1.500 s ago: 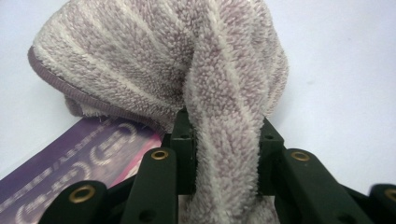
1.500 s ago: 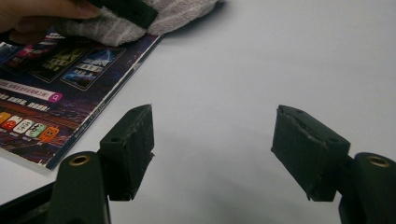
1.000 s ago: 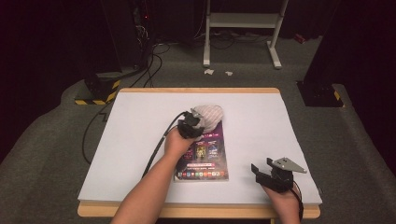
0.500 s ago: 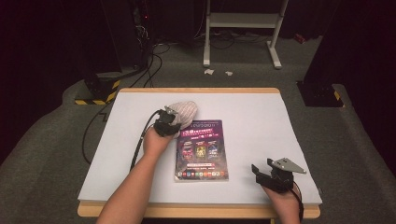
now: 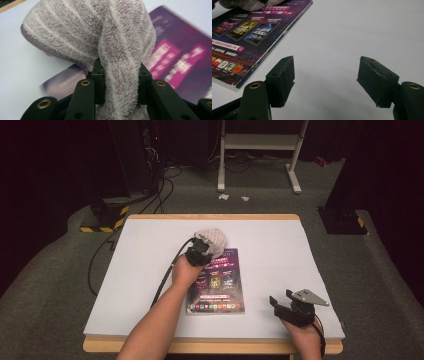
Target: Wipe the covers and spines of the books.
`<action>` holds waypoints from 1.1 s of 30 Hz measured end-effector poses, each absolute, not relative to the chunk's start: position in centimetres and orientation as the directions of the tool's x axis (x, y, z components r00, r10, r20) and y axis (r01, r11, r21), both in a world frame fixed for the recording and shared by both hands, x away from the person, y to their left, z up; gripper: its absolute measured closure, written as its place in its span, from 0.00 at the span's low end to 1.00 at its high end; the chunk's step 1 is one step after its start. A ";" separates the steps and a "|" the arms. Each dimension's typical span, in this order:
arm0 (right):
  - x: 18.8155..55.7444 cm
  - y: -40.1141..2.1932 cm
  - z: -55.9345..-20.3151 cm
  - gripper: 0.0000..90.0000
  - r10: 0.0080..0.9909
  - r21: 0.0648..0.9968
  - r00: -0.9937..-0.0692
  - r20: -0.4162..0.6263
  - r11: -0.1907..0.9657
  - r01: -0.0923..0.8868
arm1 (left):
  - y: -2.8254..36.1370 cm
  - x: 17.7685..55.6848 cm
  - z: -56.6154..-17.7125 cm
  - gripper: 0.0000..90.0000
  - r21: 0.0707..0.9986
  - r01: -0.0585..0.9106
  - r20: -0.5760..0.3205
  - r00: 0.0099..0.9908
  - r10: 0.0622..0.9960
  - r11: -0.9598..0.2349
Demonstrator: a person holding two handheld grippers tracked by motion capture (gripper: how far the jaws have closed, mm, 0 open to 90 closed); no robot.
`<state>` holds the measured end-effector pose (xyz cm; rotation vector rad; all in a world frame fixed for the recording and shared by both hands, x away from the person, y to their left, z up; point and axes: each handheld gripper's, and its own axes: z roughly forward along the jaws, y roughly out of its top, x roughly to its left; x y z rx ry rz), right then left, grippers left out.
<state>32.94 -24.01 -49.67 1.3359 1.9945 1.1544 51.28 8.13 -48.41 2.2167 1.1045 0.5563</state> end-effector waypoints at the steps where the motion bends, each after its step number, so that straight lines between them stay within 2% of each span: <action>1: 32.9 -24.0 -49.7 0.33 0.908 0.844 -0.414 0.068 0.169 0.509 | 7.4 51.3 -48.5 0.76 0.671 0.559 0.102 0.581 0.808 -0.487; 11: 32.9 -23.9 -49.8 0.33 0.903 0.842 -0.422 0.077 0.168 0.513 | 1.4 50.9 -48.5 0.76 0.688 0.520 0.057 0.657 0.752 -0.507; 15: 32.9 -23.8 -49.8 0.33 0.901 0.843 -0.427 0.078 0.169 0.510 | 0.7 50.9 -48.5 0.76 0.684 0.517 0.083 0.646 0.759 -0.514; 21: 32.9 -23.7 -49.8 0.33 0.900 0.843 -0.429 0.076 0.172 0.509 | 3.5 51.4 -48.7 0.76 0.683 0.540 0.077 0.616 0.784 -0.492; 33: 33.0 -23.3 -50.1 0.33 0.896 0.836 -0.439 0.061 0.194 0.513 | 12.5 51.5 -48.6 0.76 0.687 0.589 0.096 0.506 0.857 -0.425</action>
